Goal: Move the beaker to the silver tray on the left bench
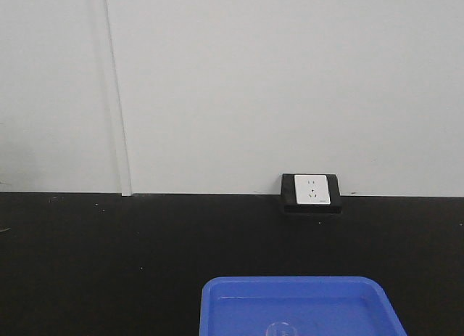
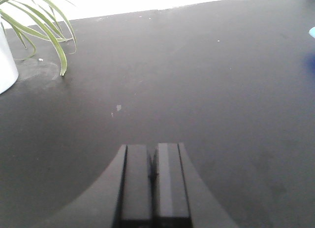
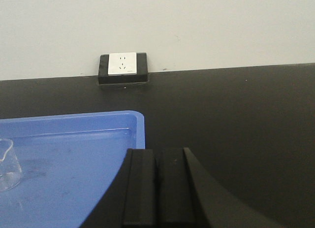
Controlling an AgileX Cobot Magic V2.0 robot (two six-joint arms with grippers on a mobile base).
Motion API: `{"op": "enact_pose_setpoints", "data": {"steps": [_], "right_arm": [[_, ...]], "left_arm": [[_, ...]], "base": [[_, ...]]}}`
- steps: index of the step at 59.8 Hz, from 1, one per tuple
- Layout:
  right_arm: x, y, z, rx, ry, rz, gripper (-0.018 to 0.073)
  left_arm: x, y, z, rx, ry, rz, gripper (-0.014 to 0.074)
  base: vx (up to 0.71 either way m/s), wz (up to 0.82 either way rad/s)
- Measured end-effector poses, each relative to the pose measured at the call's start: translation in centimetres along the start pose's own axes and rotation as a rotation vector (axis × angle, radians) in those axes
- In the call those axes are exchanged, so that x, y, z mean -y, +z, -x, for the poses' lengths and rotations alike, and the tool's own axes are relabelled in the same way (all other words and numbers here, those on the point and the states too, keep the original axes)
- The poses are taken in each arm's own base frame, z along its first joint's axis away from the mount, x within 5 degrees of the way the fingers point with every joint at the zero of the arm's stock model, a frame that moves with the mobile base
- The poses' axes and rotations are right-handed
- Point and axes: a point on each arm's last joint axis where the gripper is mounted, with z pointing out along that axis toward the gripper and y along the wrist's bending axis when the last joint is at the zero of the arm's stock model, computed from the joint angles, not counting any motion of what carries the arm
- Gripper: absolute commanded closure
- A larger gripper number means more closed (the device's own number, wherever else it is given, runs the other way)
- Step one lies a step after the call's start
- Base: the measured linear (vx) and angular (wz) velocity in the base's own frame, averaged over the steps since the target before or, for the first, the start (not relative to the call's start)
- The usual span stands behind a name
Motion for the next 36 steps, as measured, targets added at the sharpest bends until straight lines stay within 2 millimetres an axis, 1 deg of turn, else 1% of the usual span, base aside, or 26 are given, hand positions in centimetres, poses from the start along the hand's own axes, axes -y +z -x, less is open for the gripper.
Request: {"op": "enact_pose_setpoints", "data": {"steps": [20, 25, 36], "right_arm": [[0.0, 0.0, 0.0, 0.004, 0.000, 0.001, 0.0469], [-0.1, 0.0, 0.3, 0.029, 0.000, 0.006, 0.0469], [-0.3, -0.1, 1.3, 0.145, 0.025, 0.030, 0.0469]], "left_arm": [[0.0, 0.0, 0.0, 0.000, 0.000, 0.000, 0.0595], [0.0, 0.0, 0.0, 0.000, 0.000, 0.000, 0.0595], [0.0, 0.0, 0.0, 0.000, 0.000, 0.000, 0.0595]], "base": [[0.00, 0.00], [0.00, 0.00], [0.00, 0.00]]}}
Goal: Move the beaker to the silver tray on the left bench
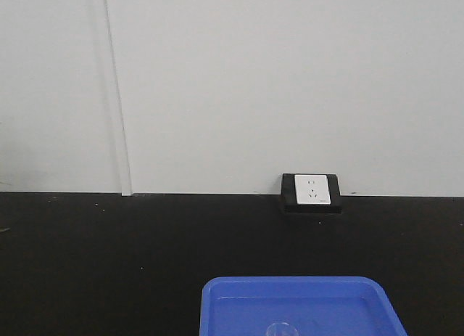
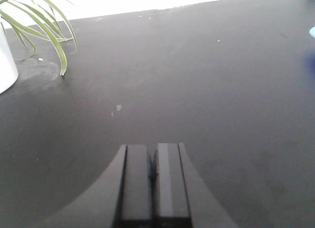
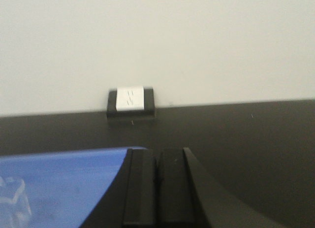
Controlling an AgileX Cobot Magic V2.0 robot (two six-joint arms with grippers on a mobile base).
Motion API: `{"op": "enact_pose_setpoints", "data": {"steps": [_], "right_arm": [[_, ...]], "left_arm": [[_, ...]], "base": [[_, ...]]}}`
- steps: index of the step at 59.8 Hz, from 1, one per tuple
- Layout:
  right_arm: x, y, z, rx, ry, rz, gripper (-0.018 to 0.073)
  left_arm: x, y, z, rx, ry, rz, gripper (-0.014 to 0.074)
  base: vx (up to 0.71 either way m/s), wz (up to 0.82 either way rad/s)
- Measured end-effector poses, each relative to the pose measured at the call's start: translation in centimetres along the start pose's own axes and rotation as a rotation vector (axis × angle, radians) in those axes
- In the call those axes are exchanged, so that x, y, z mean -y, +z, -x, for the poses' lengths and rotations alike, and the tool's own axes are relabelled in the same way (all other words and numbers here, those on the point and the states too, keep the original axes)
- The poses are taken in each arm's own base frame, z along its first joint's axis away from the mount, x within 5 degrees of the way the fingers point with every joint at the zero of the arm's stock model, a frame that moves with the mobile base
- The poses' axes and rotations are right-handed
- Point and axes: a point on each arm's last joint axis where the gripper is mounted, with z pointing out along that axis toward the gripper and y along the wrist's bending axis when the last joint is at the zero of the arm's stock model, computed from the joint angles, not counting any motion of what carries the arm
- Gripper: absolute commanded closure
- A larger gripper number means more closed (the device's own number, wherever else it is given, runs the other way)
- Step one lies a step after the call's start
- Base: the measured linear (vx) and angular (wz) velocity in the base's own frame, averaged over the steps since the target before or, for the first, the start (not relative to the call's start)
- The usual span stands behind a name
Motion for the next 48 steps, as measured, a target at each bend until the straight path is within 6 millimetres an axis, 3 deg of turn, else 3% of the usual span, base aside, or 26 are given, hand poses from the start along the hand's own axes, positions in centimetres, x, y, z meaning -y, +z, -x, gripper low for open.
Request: {"op": "enact_pose_setpoints", "data": {"steps": [6, 12, 21, 35, 48], "right_arm": [[-0.1, -0.1, 0.9, 0.004, 0.045, -0.001, 0.0468], [-0.3, 0.0, 3.1, -0.018, 0.057, -0.009, 0.0463], [-0.5, 1.3, 5.3, -0.103, 0.055, -0.024, 0.0456], [-0.2, 3.9, 4.0, -0.304, -0.011, -0.052, 0.0392], [-0.3, 6.1, 3.1, -0.356, -0.109, -0.028, 0.0198]], "left_arm": [[0.0, 0.0, 0.0, 0.000, 0.000, 0.000, 0.0595], [0.0, 0.0, 0.0, 0.000, 0.000, 0.000, 0.0595], [0.0, 0.0, 0.0, 0.000, 0.000, 0.000, 0.0595], [0.0, 0.0, 0.0, 0.000, 0.000, 0.000, 0.0595], [0.0, 0.0, 0.0, 0.000, 0.000, 0.000, 0.0595]], "base": [[0.00, 0.00], [0.00, 0.00], [0.00, 0.00], [0.00, 0.00], [0.00, 0.00]]}}
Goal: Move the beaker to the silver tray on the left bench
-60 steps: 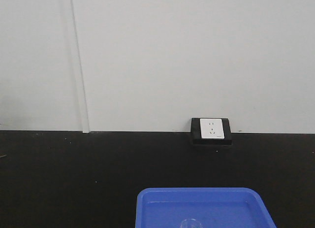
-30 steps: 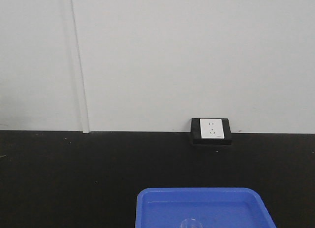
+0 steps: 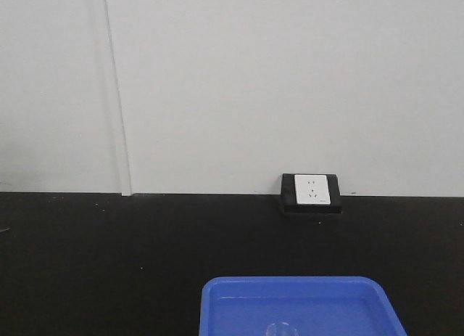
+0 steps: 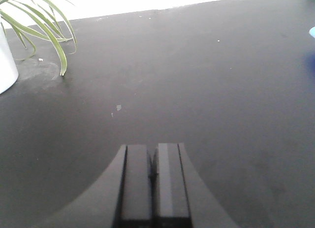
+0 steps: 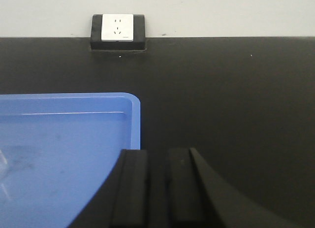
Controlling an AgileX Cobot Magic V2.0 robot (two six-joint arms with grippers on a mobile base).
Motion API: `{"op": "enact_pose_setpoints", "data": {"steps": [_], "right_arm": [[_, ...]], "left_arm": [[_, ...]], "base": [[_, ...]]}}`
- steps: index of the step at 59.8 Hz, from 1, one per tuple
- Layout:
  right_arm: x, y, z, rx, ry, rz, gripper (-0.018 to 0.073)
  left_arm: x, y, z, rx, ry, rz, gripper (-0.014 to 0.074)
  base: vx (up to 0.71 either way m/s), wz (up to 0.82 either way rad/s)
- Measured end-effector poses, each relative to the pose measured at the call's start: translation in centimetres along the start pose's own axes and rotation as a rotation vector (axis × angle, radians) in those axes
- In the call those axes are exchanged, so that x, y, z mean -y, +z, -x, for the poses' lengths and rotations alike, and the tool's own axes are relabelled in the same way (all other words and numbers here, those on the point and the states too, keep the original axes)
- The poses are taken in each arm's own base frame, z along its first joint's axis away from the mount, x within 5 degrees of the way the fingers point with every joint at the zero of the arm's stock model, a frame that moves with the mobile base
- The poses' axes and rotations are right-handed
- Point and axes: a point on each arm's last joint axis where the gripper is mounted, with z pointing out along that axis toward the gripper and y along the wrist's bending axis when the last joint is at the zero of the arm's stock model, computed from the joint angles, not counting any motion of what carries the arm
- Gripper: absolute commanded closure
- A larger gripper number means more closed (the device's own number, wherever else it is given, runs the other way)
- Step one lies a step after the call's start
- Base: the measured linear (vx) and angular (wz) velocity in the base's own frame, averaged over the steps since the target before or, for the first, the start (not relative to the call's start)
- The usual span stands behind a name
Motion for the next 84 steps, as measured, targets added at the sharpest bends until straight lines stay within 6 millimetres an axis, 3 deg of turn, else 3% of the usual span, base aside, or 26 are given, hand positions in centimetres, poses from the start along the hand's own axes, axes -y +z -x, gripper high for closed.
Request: {"op": "enact_pose_setpoints", "data": {"steps": [10, 26, 42, 59, 84], "right_arm": [[-0.4, 1.7, 0.3, 0.028, -0.044, 0.040, 0.0071], [-1.6, 5.3, -0.2, 0.042, -0.138, 0.170, 0.0067], [-4.8, 8.9, -3.1, 0.011, -0.256, 0.539, 0.0036], [-7.6, 11.9, -6.1, -0.082, -0.300, 0.714, -0.0047], [-12.5, 17.6, -8.1, -0.109, -0.300, 0.677, -0.0039]], "left_arm": [[0.0, 0.0, 0.0, 0.000, 0.000, 0.000, 0.0595], [0.0, 0.0, 0.0, 0.000, 0.000, 0.000, 0.0595], [0.0, 0.0, 0.0, 0.000, 0.000, 0.000, 0.0595], [0.0, 0.0, 0.0, 0.000, 0.000, 0.000, 0.0595], [0.0, 0.0, 0.0, 0.000, 0.000, 0.000, 0.0595]], "base": [[0.00, 0.00], [0.00, 0.00], [0.00, 0.00], [0.00, 0.00], [0.00, 0.00]]}}
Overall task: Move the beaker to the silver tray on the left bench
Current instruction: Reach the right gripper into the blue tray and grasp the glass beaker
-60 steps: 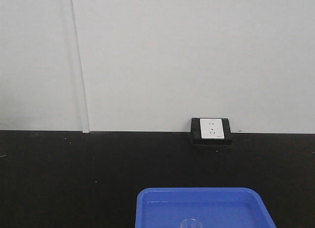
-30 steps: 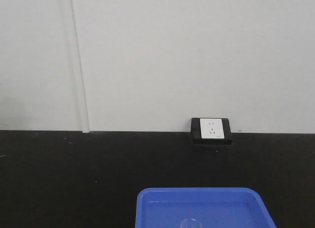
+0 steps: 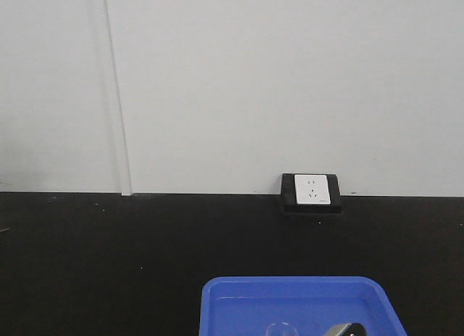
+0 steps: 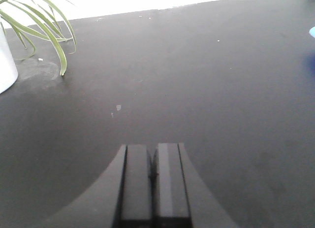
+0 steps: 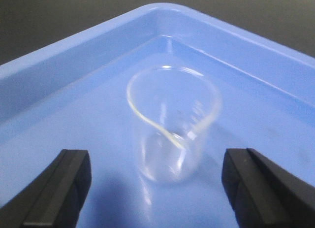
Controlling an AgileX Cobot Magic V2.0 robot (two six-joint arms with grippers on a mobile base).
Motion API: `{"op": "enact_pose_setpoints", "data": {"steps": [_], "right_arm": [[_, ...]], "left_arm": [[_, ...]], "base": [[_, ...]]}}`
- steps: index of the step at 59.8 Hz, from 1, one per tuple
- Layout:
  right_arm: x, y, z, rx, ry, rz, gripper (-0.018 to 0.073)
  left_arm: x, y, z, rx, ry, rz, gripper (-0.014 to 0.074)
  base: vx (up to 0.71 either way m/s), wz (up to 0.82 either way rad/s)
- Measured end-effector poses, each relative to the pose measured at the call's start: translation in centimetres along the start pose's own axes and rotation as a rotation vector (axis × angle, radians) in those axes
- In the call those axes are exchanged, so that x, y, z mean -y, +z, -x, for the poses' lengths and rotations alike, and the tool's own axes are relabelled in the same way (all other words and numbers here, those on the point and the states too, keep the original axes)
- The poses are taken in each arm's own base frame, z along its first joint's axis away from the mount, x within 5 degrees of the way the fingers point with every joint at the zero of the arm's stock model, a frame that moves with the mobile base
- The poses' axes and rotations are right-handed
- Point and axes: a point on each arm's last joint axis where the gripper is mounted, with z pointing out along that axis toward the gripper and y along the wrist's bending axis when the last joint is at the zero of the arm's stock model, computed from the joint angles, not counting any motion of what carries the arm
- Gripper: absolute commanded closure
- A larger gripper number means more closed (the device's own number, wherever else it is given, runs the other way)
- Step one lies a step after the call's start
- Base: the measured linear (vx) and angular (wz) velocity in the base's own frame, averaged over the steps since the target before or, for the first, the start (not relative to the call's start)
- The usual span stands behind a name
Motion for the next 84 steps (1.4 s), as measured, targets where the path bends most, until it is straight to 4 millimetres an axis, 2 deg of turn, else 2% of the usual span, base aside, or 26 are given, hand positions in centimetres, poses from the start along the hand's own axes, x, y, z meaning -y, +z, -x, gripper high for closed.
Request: {"op": "enact_pose_setpoints", "data": {"steps": [16, 31, 39, 50, 57, 65, 76, 84], "right_arm": [[1.1, 4.2, 0.1, 0.033, -0.006, 0.002, -0.0034], [1.7, 6.0, 0.6, 0.055, -0.022, 0.012, -0.0005], [1.7, 6.0, 0.7, 0.054, -0.021, 0.012, 0.0117], [1.7, 6.0, 0.7, 0.045, 0.062, 0.014, 0.0388], [1.7, 5.7, 1.3, 0.038, 0.089, 0.017, 0.0497], [1.7, 4.6, 3.5, 0.054, 0.074, 0.028, 0.0577], [1.3, 2.0, 7.6, 0.099, 0.052, 0.053, 0.0575], [0.4, 0.3, 11.7, 0.116, 0.009, 0.044, 0.0574]], "left_arm": [[0.0, 0.0, 0.0, 0.000, 0.000, 0.000, 0.0595], [0.0, 0.0, 0.0, 0.000, 0.000, 0.000, 0.0595], [0.0, 0.0, 0.0, 0.000, 0.000, 0.000, 0.0595], [0.0, 0.0, 0.0, 0.000, 0.000, 0.000, 0.0595], [0.0, 0.0, 0.0, 0.000, 0.000, 0.000, 0.0595], [0.0, 0.0, 0.0, 0.000, 0.000, 0.000, 0.0595], [0.0, 0.0, 0.0, 0.000, 0.000, 0.000, 0.0595], [0.0, 0.0, 0.0, 0.000, 0.000, 0.000, 0.0595]], "base": [[0.00, 0.00], [0.00, 0.00], [0.00, 0.00], [0.00, 0.00], [0.00, 0.00], [0.00, 0.00], [0.00, 0.00], [0.00, 0.00]]}}
